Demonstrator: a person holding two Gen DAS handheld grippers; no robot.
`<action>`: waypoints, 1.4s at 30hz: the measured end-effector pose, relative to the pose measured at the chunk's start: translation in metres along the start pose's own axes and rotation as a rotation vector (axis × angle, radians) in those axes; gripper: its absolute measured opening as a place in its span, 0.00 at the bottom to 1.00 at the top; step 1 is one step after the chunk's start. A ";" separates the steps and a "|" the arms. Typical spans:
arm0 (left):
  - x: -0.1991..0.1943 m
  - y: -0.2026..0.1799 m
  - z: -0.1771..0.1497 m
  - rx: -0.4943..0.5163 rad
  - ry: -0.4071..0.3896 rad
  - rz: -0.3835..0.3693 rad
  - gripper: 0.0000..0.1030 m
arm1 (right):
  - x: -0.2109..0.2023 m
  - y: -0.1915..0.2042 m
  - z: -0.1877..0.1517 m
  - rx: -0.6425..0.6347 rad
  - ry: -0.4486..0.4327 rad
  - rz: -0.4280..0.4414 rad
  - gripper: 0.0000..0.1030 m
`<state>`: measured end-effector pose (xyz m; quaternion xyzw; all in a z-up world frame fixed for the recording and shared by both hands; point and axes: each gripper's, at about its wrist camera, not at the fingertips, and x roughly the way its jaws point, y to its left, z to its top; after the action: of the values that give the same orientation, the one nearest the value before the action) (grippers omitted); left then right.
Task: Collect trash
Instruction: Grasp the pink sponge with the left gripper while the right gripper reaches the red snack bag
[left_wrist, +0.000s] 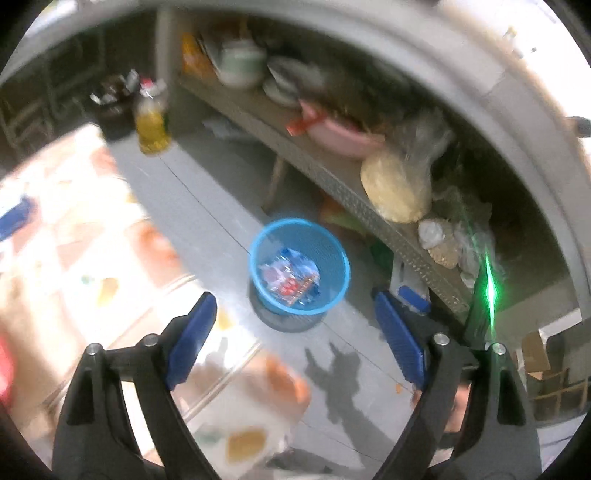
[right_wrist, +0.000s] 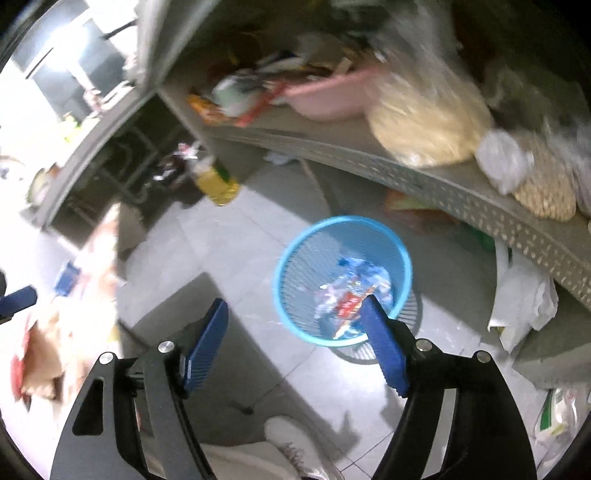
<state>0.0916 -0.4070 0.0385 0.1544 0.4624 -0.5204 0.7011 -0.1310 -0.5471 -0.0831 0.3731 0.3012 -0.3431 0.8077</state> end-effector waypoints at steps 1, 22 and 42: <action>-0.019 0.004 -0.009 0.005 -0.028 0.012 0.82 | -0.009 0.008 0.000 -0.016 -0.009 0.017 0.73; -0.221 0.205 -0.158 -0.194 -0.299 0.589 0.91 | -0.048 0.251 -0.044 -0.404 0.234 0.499 0.81; -0.188 0.293 -0.149 -0.290 -0.197 0.355 0.91 | 0.034 0.360 -0.070 -0.197 0.631 0.746 0.81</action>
<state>0.2688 -0.0730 0.0348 0.0793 0.4272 -0.3297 0.8381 0.1529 -0.3263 -0.0039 0.4629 0.4081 0.1290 0.7763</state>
